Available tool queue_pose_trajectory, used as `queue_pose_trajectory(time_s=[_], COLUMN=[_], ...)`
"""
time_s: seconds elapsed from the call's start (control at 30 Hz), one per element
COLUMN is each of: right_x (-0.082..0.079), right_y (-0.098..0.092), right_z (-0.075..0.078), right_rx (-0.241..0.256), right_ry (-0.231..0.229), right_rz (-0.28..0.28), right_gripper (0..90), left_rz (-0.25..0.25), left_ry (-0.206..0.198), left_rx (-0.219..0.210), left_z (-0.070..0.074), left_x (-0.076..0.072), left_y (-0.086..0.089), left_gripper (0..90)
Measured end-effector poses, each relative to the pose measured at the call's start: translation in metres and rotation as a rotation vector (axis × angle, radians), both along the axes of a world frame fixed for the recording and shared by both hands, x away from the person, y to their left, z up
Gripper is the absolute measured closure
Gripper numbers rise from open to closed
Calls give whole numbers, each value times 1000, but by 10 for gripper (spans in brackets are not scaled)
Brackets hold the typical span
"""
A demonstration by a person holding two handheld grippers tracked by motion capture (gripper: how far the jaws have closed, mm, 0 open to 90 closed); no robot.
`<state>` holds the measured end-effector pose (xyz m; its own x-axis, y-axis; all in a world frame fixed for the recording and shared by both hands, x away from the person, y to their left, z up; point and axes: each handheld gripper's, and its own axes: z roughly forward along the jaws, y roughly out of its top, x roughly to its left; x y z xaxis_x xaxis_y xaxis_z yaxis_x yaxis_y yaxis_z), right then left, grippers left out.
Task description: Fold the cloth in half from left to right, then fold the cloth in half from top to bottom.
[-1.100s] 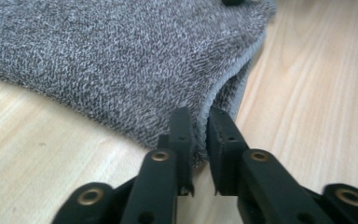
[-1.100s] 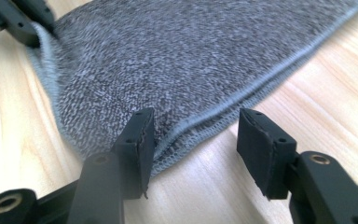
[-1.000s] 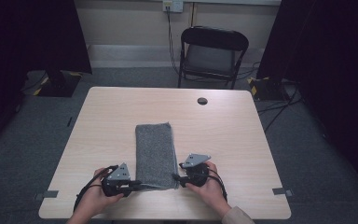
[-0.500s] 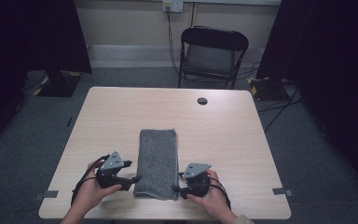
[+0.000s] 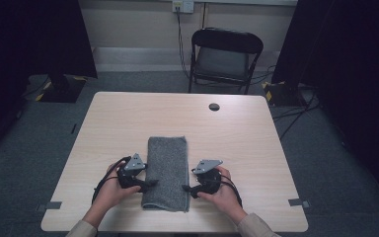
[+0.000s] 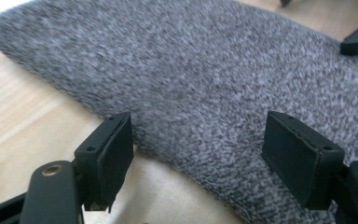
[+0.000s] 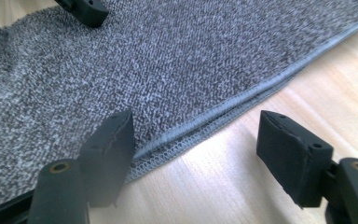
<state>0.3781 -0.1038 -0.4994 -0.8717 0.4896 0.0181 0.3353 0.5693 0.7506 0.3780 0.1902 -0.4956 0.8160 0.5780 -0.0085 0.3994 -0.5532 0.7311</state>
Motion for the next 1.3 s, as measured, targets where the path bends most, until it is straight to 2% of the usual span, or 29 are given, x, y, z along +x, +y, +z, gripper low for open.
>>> queue_pose_trajectory(time_s=[0.07, 0.1, 0.4, 0.5, 0.63, 0.77, 1.07, 1.3], right_x=[-1, -2, -30, -36, -31, -23, -2, 20], right_y=[0, 0, -5, -6, -8, -10, -21, -19], right_z=[1, 1, 1, 2, 7, 11, 17, 13], right_rx=[-7, -10, -1, 1, 25, 28, 35, 26], right_ry=[-1, 5, 6, 19, 14, 11, 10, 20], right_rz=[11, 14, 39, 47, 31, 18, -37, -63], right_gripper=[271, 271, 266, 241, 228, 216, 204, 214], left_rz=[16, 7, -30, -29, 14, 40, 59, 63], left_ry=[26, 28, 35, 19, -21, -25, -18, -13], left_rx=[-13, -9, 11, 2, -31, -51, -49, -45], left_z=[0, 0, 3, 8, 17, 20, 22, 16], left_x=[-3, -6, -33, -35, -25, -12, 20, 41], left_y=[0, -1, -4, -4, -2, -1, -5, -8], left_gripper=[244, 230, 234, 233, 230, 226, 212, 220])
